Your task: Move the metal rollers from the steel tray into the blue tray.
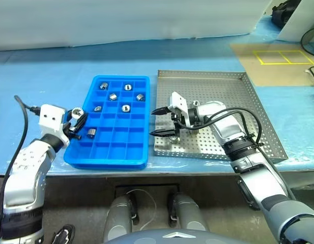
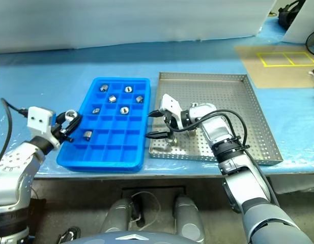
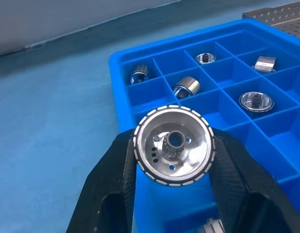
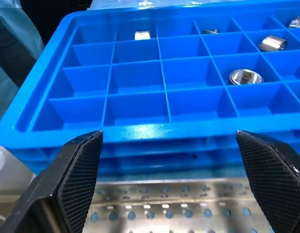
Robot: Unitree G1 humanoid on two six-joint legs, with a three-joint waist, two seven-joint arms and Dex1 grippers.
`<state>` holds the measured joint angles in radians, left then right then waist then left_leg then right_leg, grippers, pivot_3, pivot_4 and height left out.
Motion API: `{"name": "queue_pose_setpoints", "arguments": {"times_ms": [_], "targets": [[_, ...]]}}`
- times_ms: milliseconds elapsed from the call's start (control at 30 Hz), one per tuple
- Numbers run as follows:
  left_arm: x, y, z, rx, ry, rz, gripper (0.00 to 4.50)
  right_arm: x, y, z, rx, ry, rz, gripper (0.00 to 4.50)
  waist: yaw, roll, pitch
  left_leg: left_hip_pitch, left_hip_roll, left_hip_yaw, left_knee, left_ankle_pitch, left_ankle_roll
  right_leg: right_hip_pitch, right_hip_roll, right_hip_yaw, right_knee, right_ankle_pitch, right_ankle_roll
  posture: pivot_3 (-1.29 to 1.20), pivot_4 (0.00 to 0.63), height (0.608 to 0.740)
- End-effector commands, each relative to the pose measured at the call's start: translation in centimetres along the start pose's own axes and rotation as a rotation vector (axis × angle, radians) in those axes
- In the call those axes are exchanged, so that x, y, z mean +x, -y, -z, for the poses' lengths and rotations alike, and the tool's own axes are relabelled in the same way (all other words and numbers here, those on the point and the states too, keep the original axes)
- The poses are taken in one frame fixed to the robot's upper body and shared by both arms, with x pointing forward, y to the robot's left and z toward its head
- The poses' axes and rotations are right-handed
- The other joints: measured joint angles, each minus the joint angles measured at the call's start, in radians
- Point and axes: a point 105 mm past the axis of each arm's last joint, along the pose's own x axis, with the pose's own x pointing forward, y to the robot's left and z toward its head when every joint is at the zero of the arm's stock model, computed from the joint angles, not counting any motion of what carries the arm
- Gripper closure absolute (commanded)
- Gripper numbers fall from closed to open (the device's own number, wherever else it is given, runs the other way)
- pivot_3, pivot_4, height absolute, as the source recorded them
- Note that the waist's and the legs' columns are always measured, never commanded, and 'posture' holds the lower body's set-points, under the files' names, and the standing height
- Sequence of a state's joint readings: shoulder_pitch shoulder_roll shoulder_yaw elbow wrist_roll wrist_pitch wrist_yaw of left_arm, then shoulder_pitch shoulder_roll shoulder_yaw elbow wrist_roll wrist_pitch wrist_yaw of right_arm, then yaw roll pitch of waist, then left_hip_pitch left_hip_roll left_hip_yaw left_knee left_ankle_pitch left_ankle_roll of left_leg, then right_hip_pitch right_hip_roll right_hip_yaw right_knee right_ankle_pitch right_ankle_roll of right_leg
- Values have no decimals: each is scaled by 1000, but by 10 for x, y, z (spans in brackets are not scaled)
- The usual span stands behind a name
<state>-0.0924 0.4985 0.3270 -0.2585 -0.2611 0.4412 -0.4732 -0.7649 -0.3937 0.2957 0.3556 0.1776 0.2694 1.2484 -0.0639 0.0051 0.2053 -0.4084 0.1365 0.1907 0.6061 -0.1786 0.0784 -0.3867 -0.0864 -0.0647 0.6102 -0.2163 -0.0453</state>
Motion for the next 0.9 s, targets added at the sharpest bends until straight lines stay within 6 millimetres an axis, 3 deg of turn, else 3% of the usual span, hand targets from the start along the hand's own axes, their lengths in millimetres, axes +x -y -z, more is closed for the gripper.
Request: {"name": "queue_pose_setpoints", "arguments": {"times_ms": [33,400,733,767,900], "targets": [[9,4,-9,29,39,41,2779,-5,-2,-7,-31,19,19,0,-3,-1,-1,0,0,1,0,0,0,-1,0,1,0,0,0,-382,150,740],[31,21,-3,23,23,142,2779,-12,-4,-4,-17,14,67,0,-5,-2,-1,-9,2,9,-3,0,4,-13,1,3,-1,0,-1,-444,150,740],[33,30,-1,-22,20,197,2779,-12,-4,-3,-17,14,89,0,-8,-2,-1,-7,2,10,-3,0,4,-12,1,4,-1,1,-2,-453,150,740],[33,30,-1,-17,22,194,2053,-12,-4,-3,-18,15,90,0,-8,-2,-1,-8,2,10,-3,0,4,-12,1,4,-1,1,-2,-453,150,740],[35,28,-4,11,31,176,818,-12,-2,-4,-19,16,94,0,-8,-2,-1,-7,2,10,-3,0,4,-12,1,4,-1,1,-2,-451,150,740]]}}
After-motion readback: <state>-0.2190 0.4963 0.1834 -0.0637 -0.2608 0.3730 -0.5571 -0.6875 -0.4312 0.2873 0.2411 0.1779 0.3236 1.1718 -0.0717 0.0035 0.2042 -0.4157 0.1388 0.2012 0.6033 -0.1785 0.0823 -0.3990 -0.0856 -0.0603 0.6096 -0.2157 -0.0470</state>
